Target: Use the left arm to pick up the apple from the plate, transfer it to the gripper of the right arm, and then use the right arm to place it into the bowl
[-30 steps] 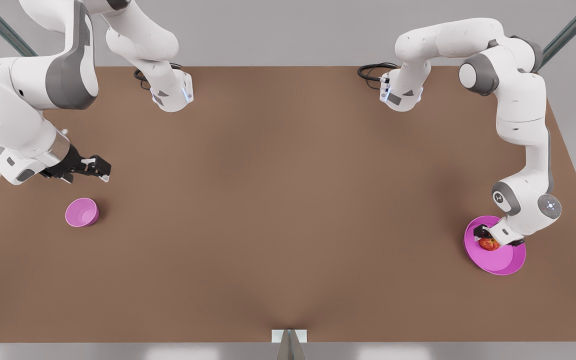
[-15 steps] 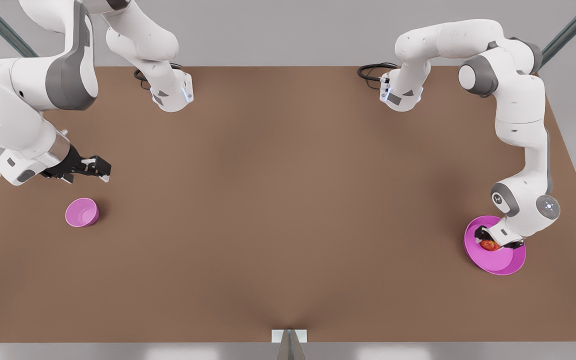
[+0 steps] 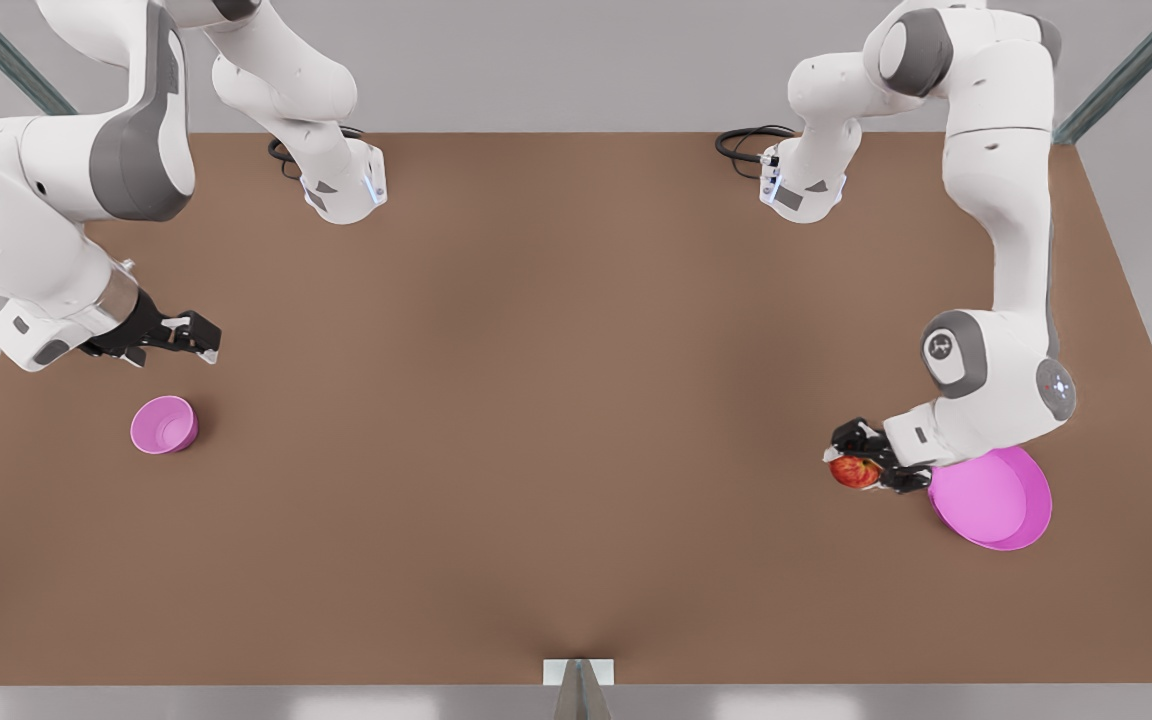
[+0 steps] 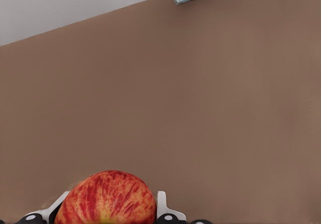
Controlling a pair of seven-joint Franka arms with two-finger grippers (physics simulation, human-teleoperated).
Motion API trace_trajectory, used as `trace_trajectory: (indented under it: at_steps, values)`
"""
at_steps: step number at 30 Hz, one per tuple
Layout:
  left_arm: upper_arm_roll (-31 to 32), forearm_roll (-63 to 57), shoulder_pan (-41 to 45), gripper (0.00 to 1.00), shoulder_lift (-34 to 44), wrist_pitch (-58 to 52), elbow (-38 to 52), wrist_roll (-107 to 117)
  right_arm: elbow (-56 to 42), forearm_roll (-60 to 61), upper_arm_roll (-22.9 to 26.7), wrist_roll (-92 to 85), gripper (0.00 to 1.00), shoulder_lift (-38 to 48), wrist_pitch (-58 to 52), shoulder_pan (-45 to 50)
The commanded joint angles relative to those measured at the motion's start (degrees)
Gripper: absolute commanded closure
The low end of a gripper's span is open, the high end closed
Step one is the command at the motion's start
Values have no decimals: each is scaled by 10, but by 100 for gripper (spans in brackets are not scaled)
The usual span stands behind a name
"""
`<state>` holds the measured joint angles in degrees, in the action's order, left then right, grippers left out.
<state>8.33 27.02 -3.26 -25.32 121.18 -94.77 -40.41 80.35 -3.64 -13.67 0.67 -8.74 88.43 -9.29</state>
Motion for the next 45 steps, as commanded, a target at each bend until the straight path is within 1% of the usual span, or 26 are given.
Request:
trace_trajectory:
  at_steps: [1, 2, 5, 7, 8, 9, 11, 12, 13, 15, 16, 17, 18, 19, 20, 22, 24, 25, 27, 28, 30, 31, 32, 40, 42, 45]
  values:
    - [34, 214, 12, 23, -5, -122, -1, -56, 0, 0, 0, -7, 0, 0, 0, -2]
    - [34, 276, 35, 23, -11, -121, -2, -104, 0, 0, 0, -7, 0, 0, 0, -2]
    - [34, 443, 120, 23, -19, -47, -8, -269, 0, 0, -1, -6, 0, 0, 0, -1]
    - [34, 560, 156, 23, -52, -25, -9, -449, 0, 0, -1, -7, 0, 0, 0, -1]
    - [35, 610, 178, 23, -68, 8, -9, -521, 0, 0, -2, -4, 0, 0, 0, 0]
    - [39, 645, 198, 23, -77, 32, -6, -586, 0, 0, -4, 1, 0, 0, 0, 2]
    - [56, 670, 194, 23, -80, 31, -6, -666, -1, 1, -16, 1, 0, 0, 1, 5]
    - [62, 696, 195, 24, -88, 31, -4, -694, -2, 36, -25, 13, 0, 0, 1, 5]
    - [82, 726, 193, 24, -112, 30, 5, -754, -1, 84, -25, 37, 0, -1, 0, 5]
    - [111, 729, 179, 24, -126, 29, 23, -778, -1, 205, -26, 128, 0, -35, 13, 8]
    - [114, 730, 180, 24, -141, 29, 36, -793, -1, 292, -24, 125, 0, -66, 51, 3]
    - [123, 729, 181, 24, -152, 31, 55, -813, 2, 340, -21, 109, 0, -96, 94, 2]
    - [125, 730, 184, 24, -161, 32, 64, -835, 11, 432, -21, 57, 0, -130, 146, -2]
    - [125, 730, 188, 24, -165, 32, 71, -850, 70, 518, -23, -23, 0, -131, 192, -15]
    - [143, 734, 192, 24, -194, 34, 92, -883, 122, 603, -23, -143, 0, -131, 206, -34]
    - [155, 735, 204, 24, -229, 69, 136, -888, 169, 666, -24, -246, 0, -131, 249, -33]
    - [156, 735, 222, 24, -258, 87, 172, -888, 170, 684, -35, -291, 0, -155, 268, -28]
    - [159, 736, 224, 24, -264, 104, 178, -888, 170, 746, -36, -370, 0, -182, 263, -27]
    - [166, 735, 232, 24, -279, 115, 199, -888, 170, 819, -64, -511, 0, -243, 261, -31]
    - [167, 735, 235, 24, -283, 117, 201, -888, 170, 857, -65, -560, 0, -266, 227, -32]
    - [166, 735, 236, 24, -287, 117, 204, -888, 169, 868, -72, -567, 0, -266, 188, -34]
    - [166, 735, 236, 23, -288, 117, 204, -888, 171, 868, -86, -572, 0, -264, 186, -32]
    - [166, 735, 236, 23, -295, 117, 204, -890, 172, 868, -87, -597, 0, -269, 186, -28]
    - [167, 736, 239, 22, -300, 117, 210, -897, 184, 870, -87, -661, 0, -284, 197, 18]
    - [167, 736, 241, 22, -304, 117, 216, -897, 186, 871, -96, -661, 0, -286, 220, 29]
    - [171, 736, 244, 20, -308, 118, 223, -897, 185, 871, -95, -661, 0, -293, 235, 33]
